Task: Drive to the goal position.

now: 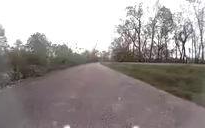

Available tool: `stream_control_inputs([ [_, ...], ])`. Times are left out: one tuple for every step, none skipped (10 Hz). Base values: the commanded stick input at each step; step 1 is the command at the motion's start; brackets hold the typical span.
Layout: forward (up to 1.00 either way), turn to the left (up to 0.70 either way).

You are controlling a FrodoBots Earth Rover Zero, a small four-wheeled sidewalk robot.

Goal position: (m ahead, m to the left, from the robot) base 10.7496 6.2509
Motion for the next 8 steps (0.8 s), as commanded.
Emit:
stream_control_inputs([
  [1.00, 0.00],
  [1.00, 0.00],
  [1.00, 0.00],
  [1.00, 0.00],
  [1.00, 0.00],
  [1.00, 0.00],
  [1.00, 0.00],
  [1.00, 0.00],
])
